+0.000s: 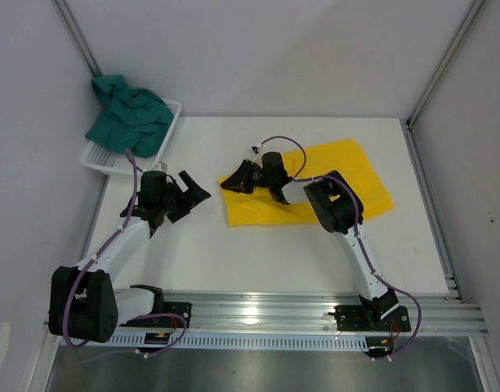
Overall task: Fold and stack the shorts
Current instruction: Fold the shorts
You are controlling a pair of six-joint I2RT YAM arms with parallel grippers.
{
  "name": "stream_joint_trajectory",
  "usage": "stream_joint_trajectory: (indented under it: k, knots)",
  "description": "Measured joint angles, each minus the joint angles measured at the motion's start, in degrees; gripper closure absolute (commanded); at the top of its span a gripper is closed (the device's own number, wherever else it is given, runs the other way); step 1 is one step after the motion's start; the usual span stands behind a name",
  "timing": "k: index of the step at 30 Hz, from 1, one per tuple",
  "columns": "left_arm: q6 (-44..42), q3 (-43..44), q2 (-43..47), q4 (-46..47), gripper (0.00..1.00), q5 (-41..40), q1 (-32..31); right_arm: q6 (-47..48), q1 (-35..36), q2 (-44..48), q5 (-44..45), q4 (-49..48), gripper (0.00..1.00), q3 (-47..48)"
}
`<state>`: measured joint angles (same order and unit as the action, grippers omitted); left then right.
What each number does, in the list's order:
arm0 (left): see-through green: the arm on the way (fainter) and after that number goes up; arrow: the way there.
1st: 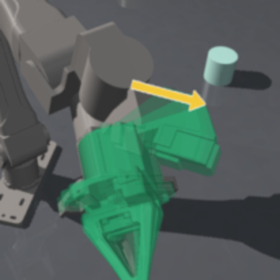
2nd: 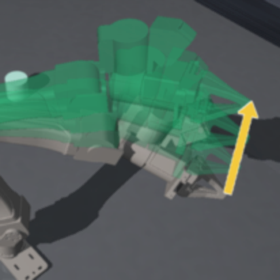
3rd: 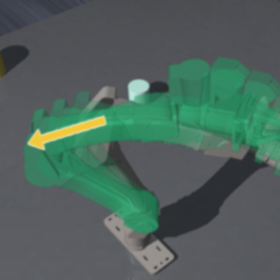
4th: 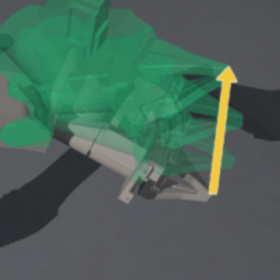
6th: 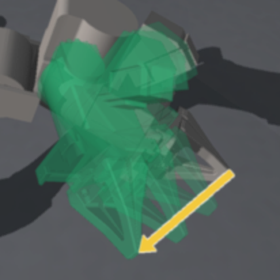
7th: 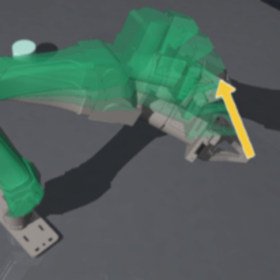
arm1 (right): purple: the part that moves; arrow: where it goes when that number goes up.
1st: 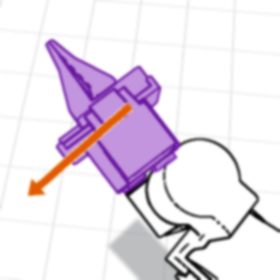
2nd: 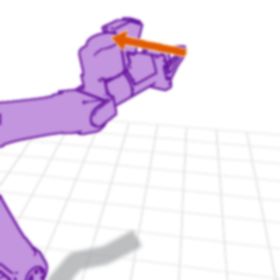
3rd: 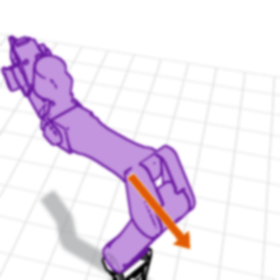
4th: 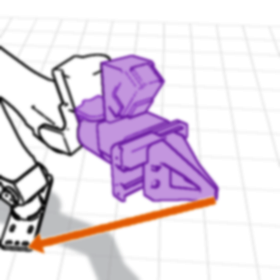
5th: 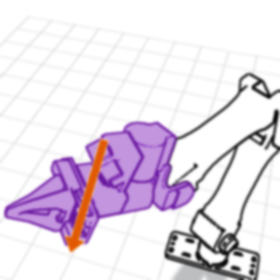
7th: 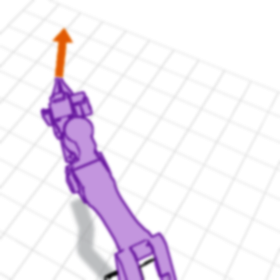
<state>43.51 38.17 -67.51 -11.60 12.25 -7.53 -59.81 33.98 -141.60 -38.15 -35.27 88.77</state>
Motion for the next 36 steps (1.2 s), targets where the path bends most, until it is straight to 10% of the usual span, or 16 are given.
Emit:
stream_joint_trajectory:
  k: [12, 26, 36]
  knots:
    - [0.0, -0.02, 0.0, 0.17, 0.01, 0.0, 0.0, -0.28, -0.5, 3.45, 0.76, 3.04, 0.48, 0.52]
    - [0.0, -0.02, 0.13, 0.04, 0.01, -0.02, 0.0, 32.02, 4.26, 38.95, 15.43, 30.08, 0.18, -13.25]
    - [-0.02, -0.02, 0.28, -0.13, 0.01, -0.02, 0.0, 50.51, 12.35, 40.26, 34.86, 44.52, 0.17, -18.34]
